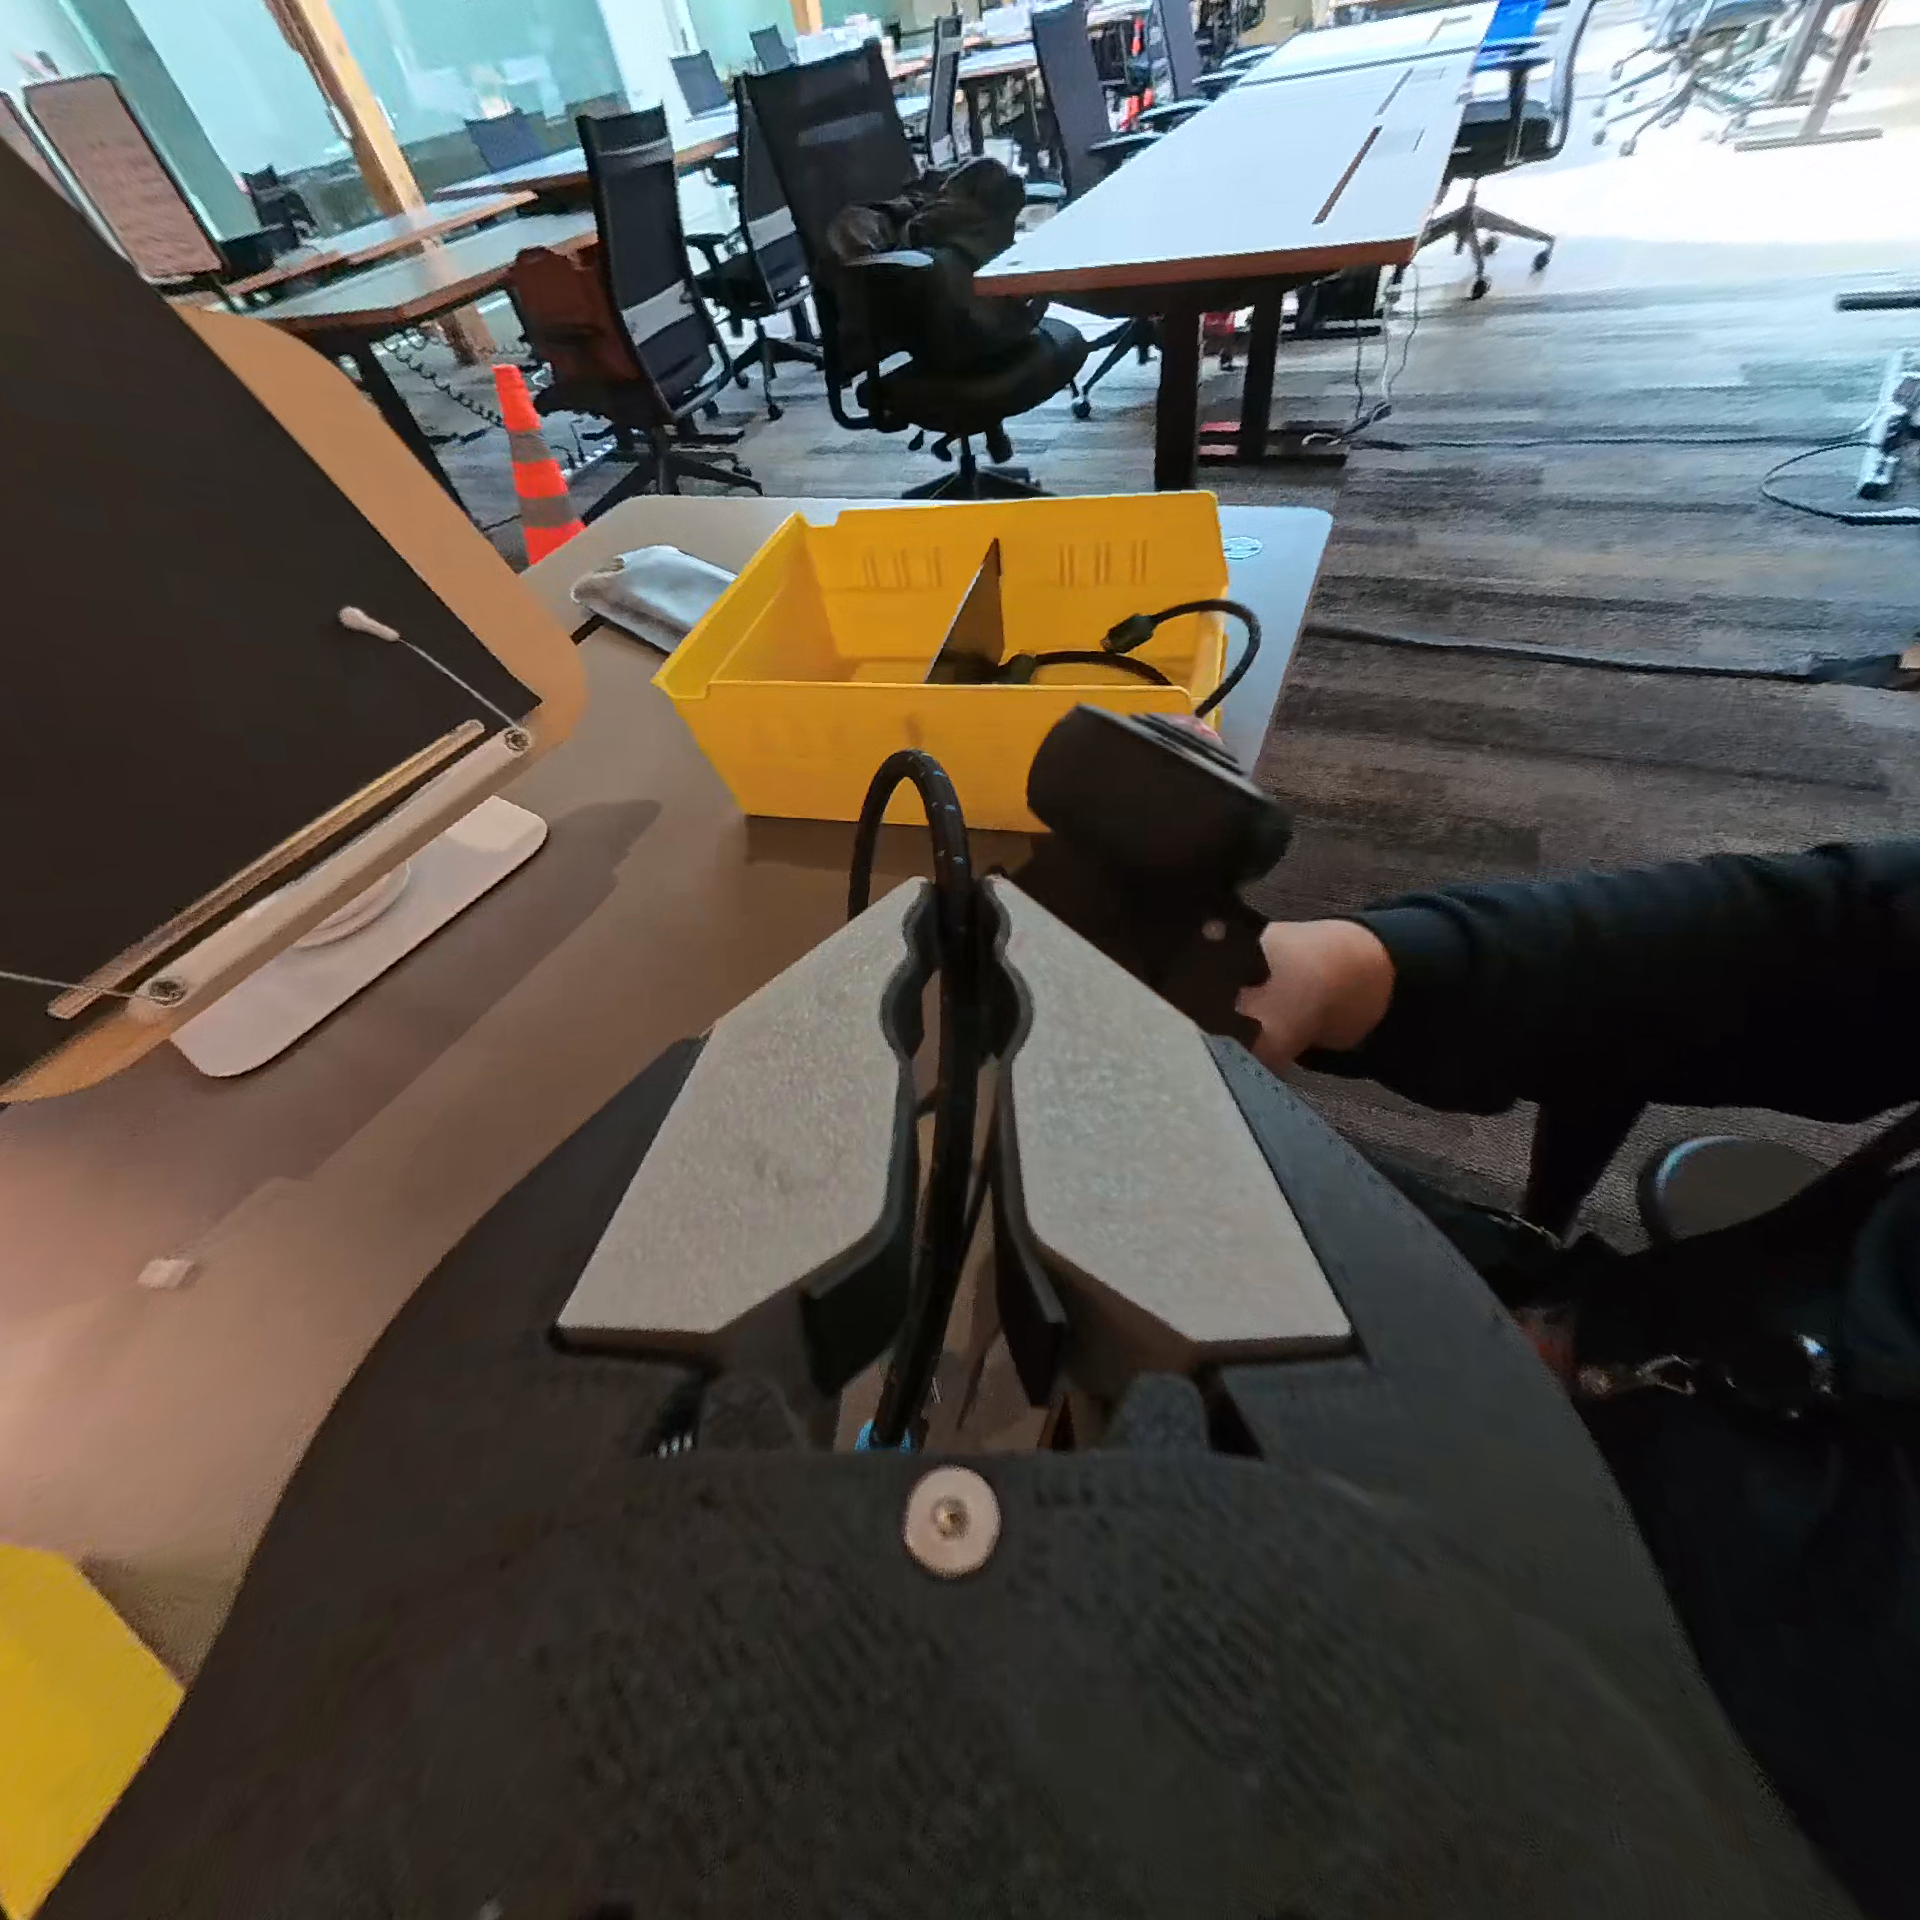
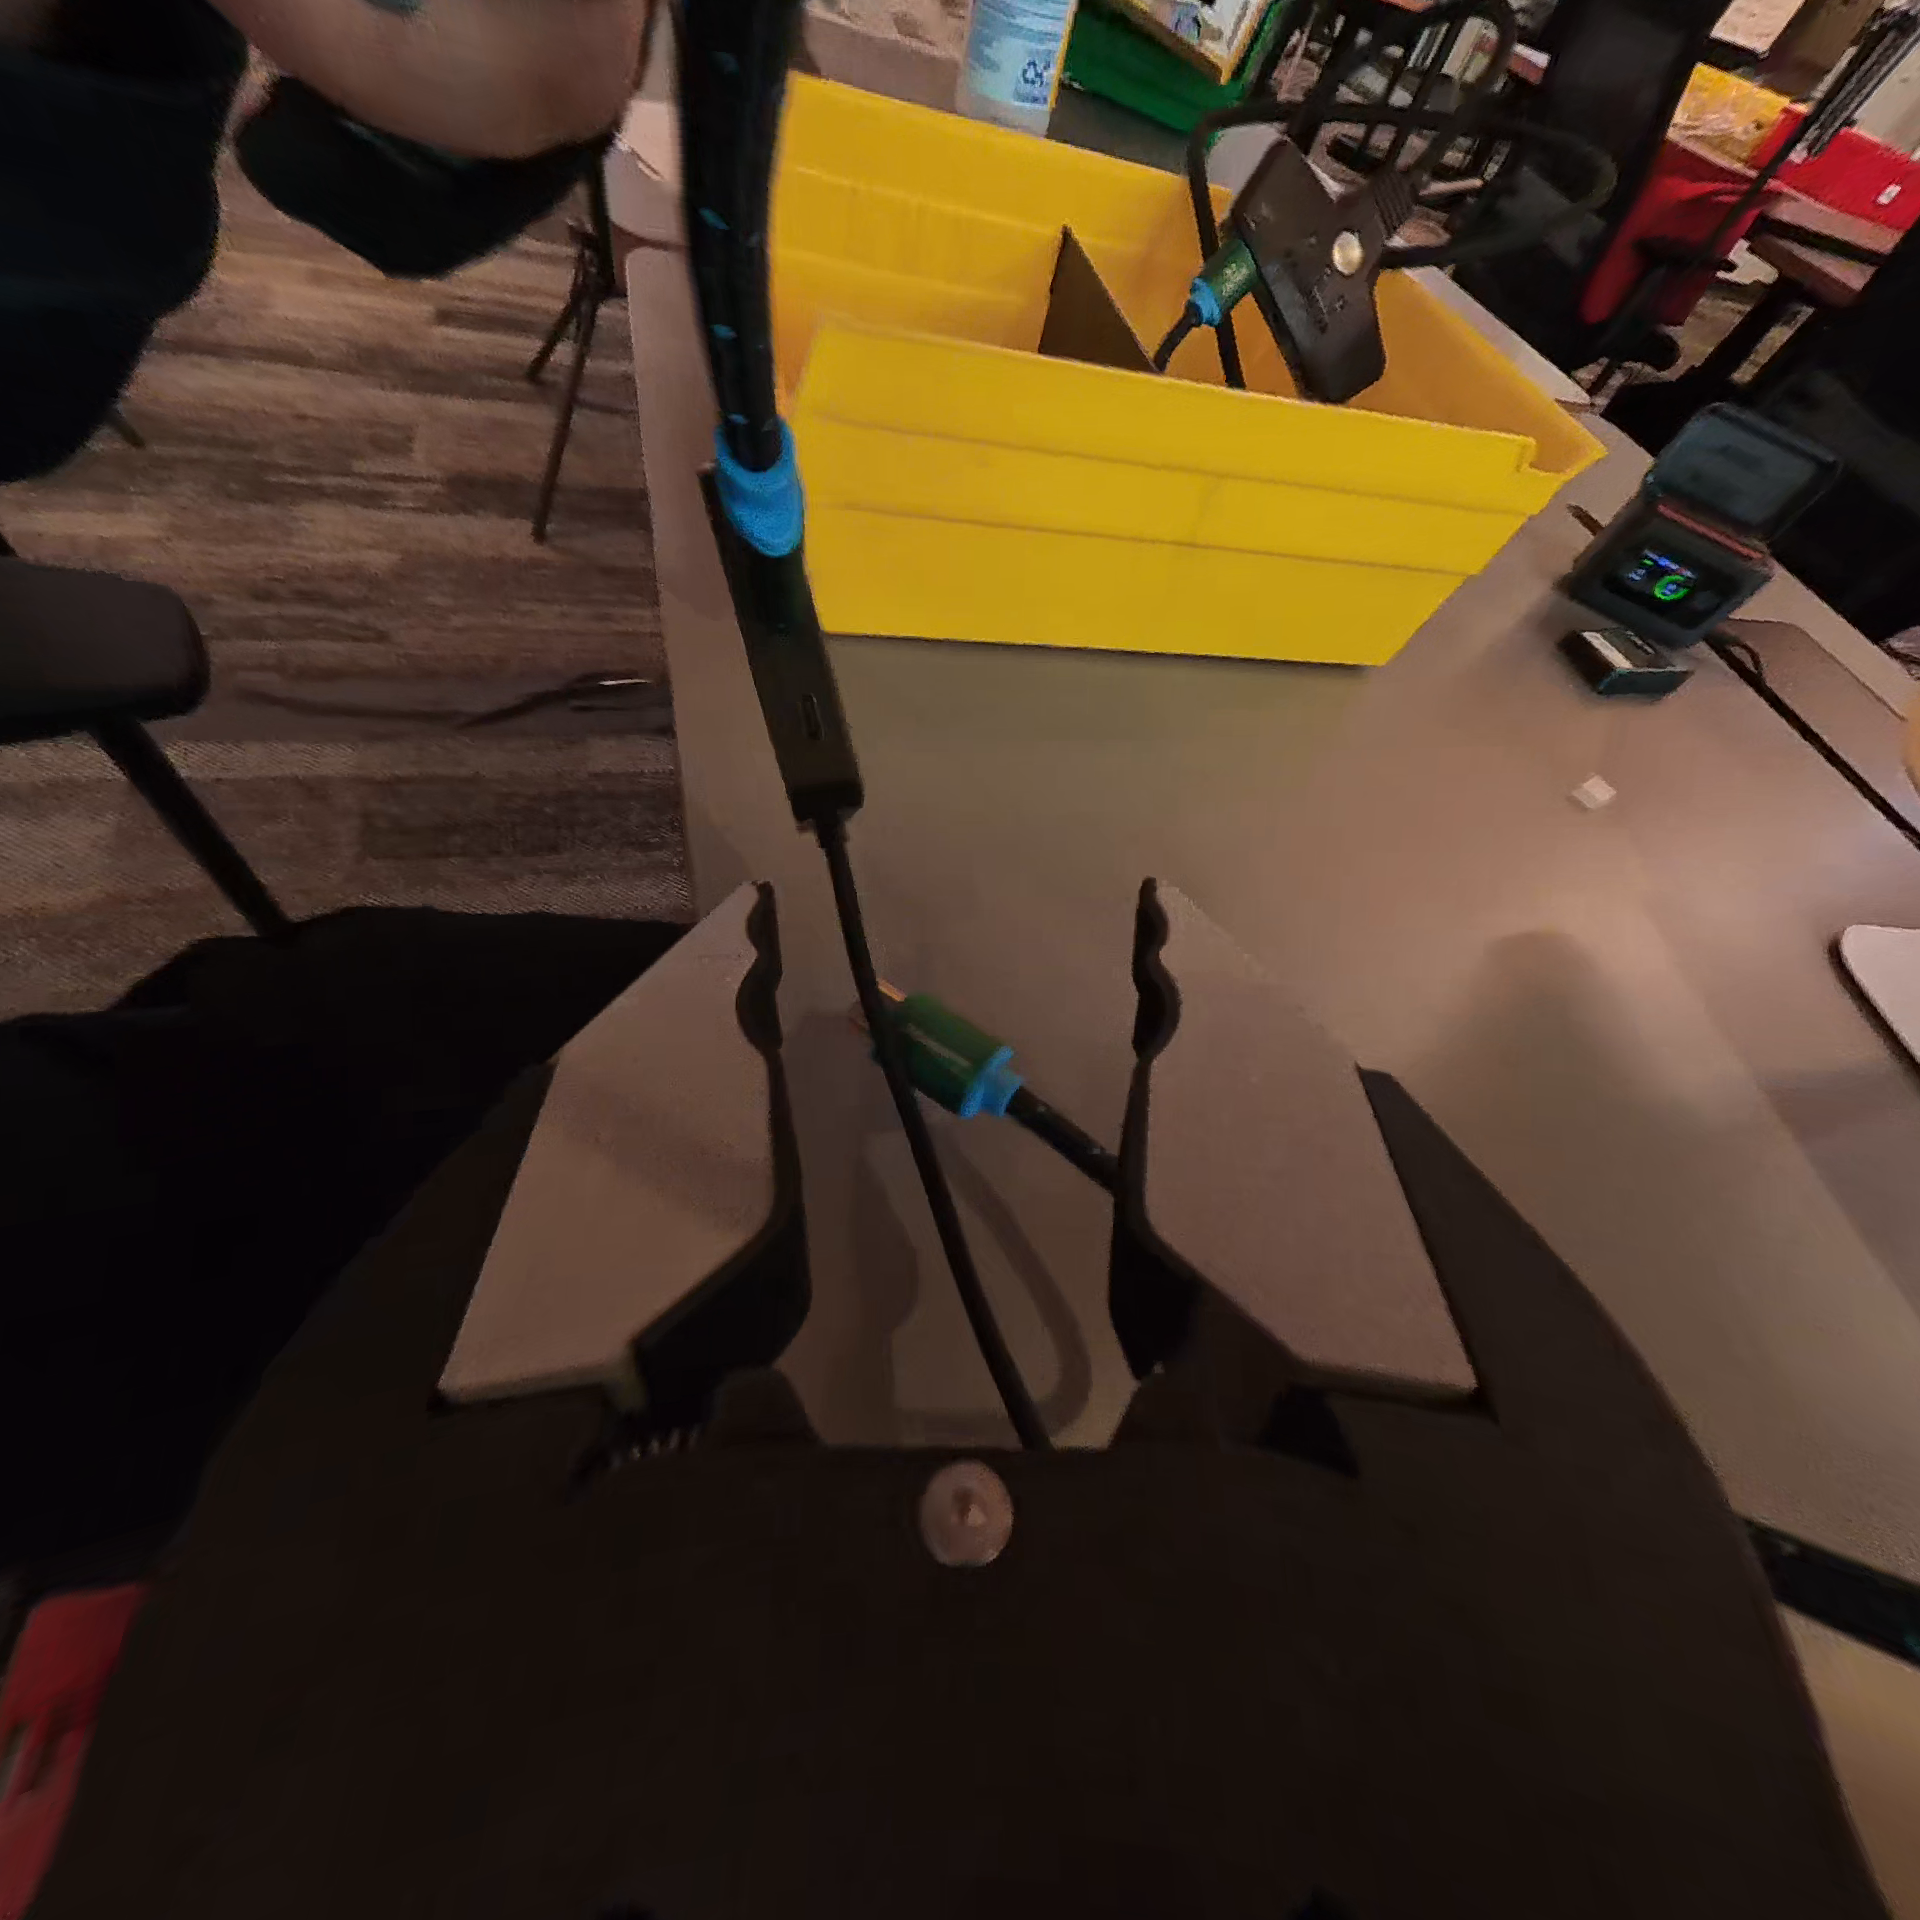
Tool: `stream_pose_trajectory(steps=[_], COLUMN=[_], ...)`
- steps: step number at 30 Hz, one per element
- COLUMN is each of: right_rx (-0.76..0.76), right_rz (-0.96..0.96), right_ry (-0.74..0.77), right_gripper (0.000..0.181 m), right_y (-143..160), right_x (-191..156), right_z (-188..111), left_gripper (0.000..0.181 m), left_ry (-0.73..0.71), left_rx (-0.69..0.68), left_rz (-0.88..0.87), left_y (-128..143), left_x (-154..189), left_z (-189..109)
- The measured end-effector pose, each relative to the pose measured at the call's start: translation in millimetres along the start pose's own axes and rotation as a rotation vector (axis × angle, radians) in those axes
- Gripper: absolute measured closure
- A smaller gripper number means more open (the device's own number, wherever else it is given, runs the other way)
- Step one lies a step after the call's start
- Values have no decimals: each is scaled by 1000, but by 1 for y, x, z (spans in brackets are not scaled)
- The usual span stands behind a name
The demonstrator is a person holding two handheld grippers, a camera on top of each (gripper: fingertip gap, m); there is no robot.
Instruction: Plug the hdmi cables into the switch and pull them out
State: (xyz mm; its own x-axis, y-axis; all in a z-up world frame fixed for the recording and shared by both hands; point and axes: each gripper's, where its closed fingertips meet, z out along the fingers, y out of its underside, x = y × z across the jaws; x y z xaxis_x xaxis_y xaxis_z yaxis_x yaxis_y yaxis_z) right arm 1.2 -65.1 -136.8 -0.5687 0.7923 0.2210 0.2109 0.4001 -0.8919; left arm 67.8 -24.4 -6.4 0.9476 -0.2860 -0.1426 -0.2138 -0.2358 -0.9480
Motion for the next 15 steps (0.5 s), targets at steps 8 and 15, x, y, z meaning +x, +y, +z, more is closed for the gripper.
stream_pose_trajectory(steps=[8, 15], right_rx=[-55, -162], right_rz=[116, 213], right_ry=[93, 185], right_gripper=[117, 123], right_y=[-10, -2], right_x=[9, 26], right_z=[-10, -31], left_gripper=[177, 177], left_ry=[-95, -291], left_rx=[28, -44], left_rz=[4, 85], left_y=[-13, 0], left_x=[-14, -55], left_z=[-2, -5])
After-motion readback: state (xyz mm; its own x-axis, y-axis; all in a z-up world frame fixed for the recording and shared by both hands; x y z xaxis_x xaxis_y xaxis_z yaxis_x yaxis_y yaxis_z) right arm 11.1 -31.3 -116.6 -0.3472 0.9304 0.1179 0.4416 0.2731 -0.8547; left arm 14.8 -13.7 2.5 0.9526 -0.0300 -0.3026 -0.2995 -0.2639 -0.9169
